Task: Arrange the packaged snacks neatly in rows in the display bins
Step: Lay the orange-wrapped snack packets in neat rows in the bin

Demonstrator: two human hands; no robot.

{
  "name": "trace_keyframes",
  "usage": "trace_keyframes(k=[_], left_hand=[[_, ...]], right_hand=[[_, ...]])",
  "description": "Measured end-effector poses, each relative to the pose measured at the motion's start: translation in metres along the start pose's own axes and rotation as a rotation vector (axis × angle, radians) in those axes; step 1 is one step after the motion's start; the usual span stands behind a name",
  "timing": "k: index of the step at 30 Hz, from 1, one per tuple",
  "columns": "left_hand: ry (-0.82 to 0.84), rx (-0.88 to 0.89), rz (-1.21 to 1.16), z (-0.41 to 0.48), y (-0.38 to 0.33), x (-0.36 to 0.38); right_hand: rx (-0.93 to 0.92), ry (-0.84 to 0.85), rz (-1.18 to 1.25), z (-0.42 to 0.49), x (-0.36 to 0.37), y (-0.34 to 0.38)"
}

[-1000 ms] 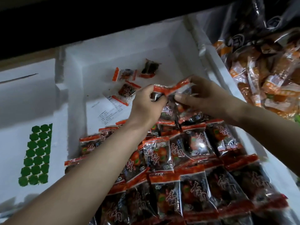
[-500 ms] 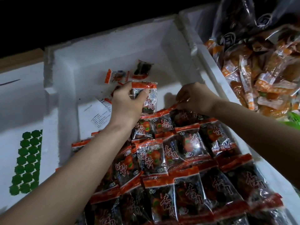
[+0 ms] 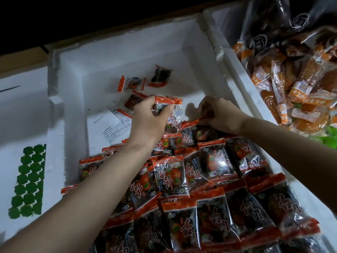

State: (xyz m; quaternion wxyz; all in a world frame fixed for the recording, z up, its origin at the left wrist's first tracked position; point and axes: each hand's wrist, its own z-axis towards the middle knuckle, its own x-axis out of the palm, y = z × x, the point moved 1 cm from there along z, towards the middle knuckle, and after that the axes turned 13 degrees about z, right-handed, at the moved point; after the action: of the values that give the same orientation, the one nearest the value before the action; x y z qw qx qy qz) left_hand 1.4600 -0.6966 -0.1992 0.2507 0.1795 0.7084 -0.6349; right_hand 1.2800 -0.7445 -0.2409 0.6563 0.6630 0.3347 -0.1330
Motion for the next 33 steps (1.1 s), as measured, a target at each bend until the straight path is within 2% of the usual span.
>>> trace_keyframes(k=[5, 7, 11, 14, 16, 19, 21, 27, 30, 33], left_hand=[[0.021, 0.007, 0.017, -0.002, 0.000, 0.003], [0.028, 0.006, 0.016, -0.003, -0.001, 0.003], [0.031, 0.009, 0.026, -0.005, -0.003, 0.005], [0.021, 0.000, 0.001, -0.005, -0.004, 0.004], [0.027, -0.009, -0.043, -0.004, -0.005, 0.003], [0.055, 0.017, -0.089, -0.005, -0.011, 0.005], [0.082, 0.053, -0.107, -0.006, -0.018, 0.008], [0.099, 0.158, -0.056, -0.005, -0.035, 0.034], [0.149, 0.174, -0.026, 0.003, -0.033, 0.041], [0.252, 0.250, 0.232, 0.014, -0.016, 0.049]], right_hand=[[-0.011, -0.095, 0.121, -0.001, 0.003, 0.003], [0.005, -0.082, 0.171, -0.002, 0.005, 0.001], [-0.006, -0.026, 0.050, -0.004, 0.008, -0.002], [-0.066, -0.078, -0.073, -0.006, 0.001, 0.004], [-0.137, -0.080, 0.032, -0.013, -0.006, 0.017], [-0.172, 0.039, 0.317, -0.031, -0.020, 0.038], [-0.201, 0.063, 0.350, -0.042, -0.027, 0.044], [-0.279, 0.002, 0.133, -0.046, -0.042, 0.040], [-0.313, -0.092, -0.036, -0.040, -0.057, 0.031], [-0.300, -0.186, -0.238, -0.029, -0.066, 0.020]])
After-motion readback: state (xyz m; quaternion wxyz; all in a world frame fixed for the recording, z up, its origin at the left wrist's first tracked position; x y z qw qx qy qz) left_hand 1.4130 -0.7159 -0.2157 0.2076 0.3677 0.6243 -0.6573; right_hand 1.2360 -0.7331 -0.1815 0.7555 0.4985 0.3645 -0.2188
